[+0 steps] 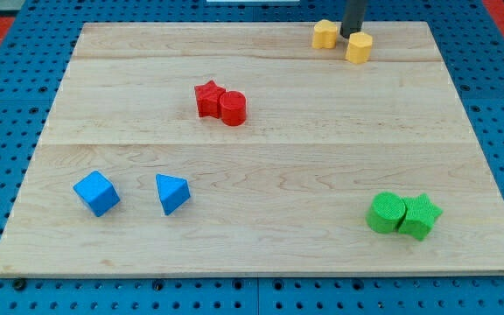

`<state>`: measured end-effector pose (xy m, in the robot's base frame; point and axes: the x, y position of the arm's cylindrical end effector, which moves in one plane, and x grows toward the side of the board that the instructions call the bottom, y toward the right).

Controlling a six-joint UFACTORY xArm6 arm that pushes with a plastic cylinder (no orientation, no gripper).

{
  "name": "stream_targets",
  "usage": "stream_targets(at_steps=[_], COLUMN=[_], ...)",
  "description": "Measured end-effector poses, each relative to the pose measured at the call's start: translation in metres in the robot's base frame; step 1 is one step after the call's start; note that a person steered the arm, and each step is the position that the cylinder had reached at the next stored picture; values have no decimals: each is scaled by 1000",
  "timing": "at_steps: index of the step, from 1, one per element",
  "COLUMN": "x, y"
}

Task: Push yellow heart to top center

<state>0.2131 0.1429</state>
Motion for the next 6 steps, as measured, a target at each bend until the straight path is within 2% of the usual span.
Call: stream_targets(at_steps=[2,4,5,6], x=[12,15,79,161], y=[-59,-60,-60,-59])
